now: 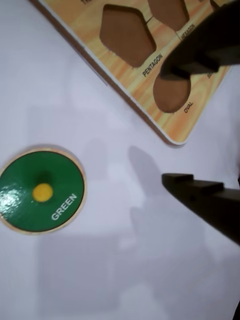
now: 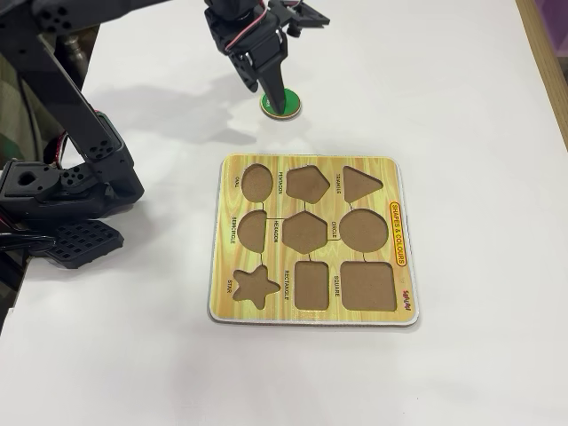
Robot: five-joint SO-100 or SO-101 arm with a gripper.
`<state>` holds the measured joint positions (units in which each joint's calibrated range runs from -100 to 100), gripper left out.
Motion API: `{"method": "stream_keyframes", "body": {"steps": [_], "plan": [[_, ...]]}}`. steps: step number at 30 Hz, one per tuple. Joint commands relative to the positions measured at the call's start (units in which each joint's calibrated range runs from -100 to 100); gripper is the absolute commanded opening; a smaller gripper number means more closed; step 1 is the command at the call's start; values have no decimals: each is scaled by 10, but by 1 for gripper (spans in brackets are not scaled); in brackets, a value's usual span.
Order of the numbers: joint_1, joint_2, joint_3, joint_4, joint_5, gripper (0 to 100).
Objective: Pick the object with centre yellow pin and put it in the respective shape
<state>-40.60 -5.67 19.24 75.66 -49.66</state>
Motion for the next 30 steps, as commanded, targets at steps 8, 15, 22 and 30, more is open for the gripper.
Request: {"method": "stream_keyframes", "body": {"steps": [8,15,22,30], "plan": [[-38,107,-207,149,3,21],[-59,189,-281,156,-3,21],[-60,242,-323,155,-3,21],[-86,328,-426,155,-3,21]]}}
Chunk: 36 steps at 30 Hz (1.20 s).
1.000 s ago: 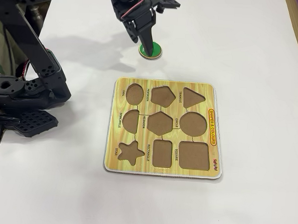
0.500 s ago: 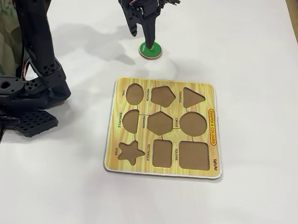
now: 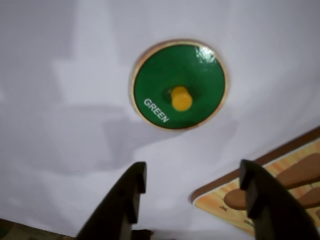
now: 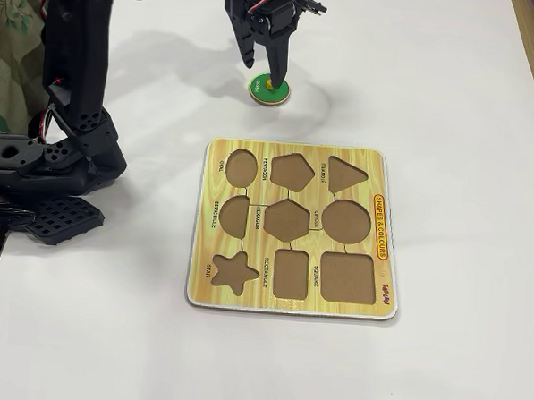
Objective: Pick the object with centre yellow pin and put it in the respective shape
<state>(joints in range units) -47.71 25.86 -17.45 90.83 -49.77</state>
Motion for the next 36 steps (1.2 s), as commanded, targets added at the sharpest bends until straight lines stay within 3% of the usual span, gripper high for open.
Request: {"method": "stream_keyframes", "body": {"steps": [1,15,36], "plan": [[-17,23,-72,4,-2,21],[-20,110,-119,-59,3,21],[-18,143,-116,-51,3,21]]}}
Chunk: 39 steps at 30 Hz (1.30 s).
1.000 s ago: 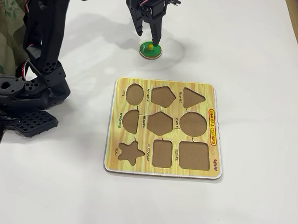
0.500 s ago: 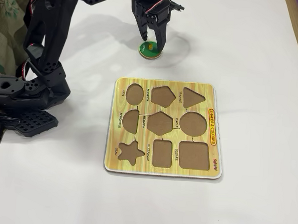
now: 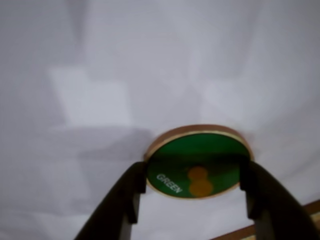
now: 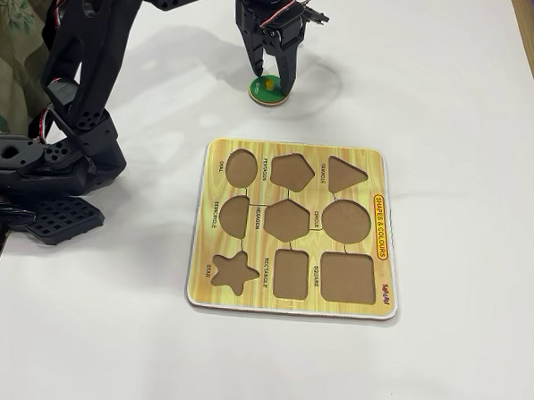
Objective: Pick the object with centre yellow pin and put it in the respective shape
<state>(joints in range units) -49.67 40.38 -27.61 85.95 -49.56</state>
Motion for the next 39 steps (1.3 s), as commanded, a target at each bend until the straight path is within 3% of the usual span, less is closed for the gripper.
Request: {"method": "stream_keyframes", "body": {"steps": [1,31,39], "plan": [[2,-2,-14,-2,1,21],[6,-51,69,-2,-3,21],[9,-51,69,-3,-3,11]]}}
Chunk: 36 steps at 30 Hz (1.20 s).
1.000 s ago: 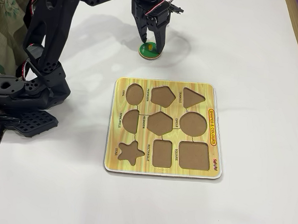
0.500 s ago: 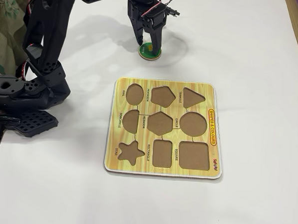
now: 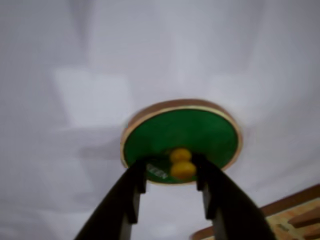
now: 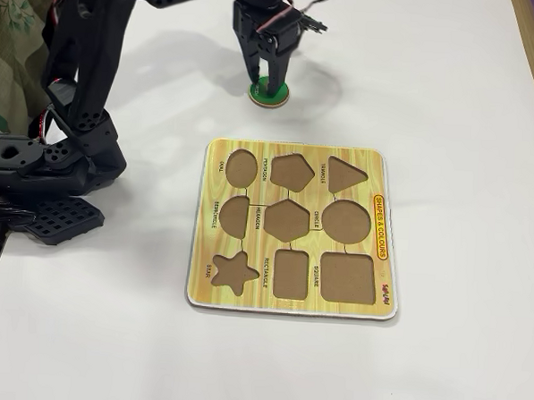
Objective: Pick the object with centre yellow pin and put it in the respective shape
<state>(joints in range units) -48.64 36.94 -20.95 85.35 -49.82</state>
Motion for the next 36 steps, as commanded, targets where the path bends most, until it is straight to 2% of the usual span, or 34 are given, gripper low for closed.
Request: {"method": "stream_keyframes", "body": {"steps": [1,27,32,36], "plan": [[-1,-15,3,3,-1,11],[4,-16,0,-8,-2,8],[4,-16,3,-63,-2,8],[4,-13,3,-66,-2,8]]}}
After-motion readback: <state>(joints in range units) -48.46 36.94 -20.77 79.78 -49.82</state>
